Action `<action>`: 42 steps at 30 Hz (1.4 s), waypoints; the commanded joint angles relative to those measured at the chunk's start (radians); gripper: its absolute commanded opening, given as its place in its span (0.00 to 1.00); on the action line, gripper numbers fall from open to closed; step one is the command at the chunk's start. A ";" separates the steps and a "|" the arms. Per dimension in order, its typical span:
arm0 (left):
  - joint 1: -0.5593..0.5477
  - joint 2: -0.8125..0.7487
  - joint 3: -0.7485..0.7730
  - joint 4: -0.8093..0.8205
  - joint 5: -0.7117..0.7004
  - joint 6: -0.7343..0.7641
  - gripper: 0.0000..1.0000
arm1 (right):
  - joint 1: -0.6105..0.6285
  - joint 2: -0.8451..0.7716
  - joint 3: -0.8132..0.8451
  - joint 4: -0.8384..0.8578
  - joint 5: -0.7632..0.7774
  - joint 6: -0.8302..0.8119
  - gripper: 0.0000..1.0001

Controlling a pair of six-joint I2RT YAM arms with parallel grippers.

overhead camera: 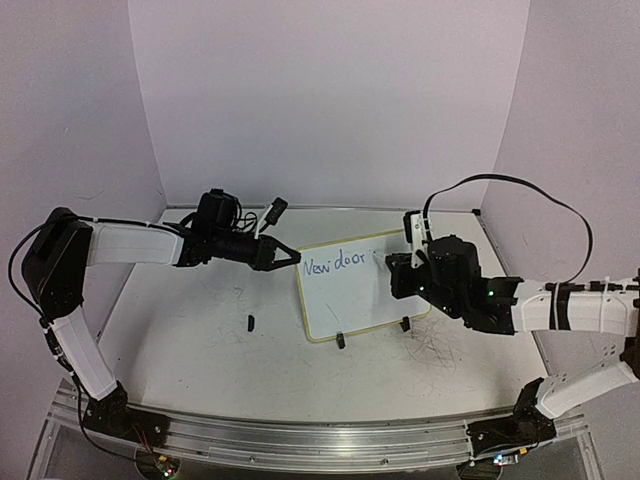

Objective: Write a sentence on the whiteboard
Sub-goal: Write a sentence on the whiteboard stand.

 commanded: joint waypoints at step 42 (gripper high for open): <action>-0.015 -0.038 0.001 -0.079 -0.040 0.029 0.00 | -0.003 0.109 0.081 0.054 0.018 0.043 0.00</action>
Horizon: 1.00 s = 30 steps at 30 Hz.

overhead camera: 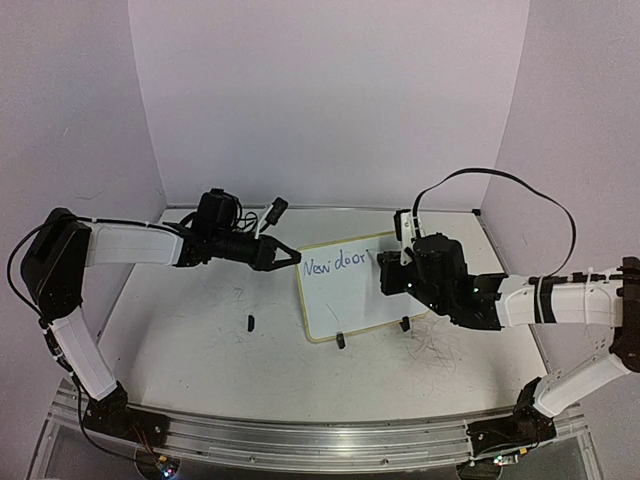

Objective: Write a sentence on the whiteboard
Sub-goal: Write a sentence on the whiteboard stand.

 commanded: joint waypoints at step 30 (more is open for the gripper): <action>-0.009 -0.030 0.002 -0.071 -0.028 0.027 0.00 | -0.002 -0.044 -0.042 -0.022 0.034 0.093 0.00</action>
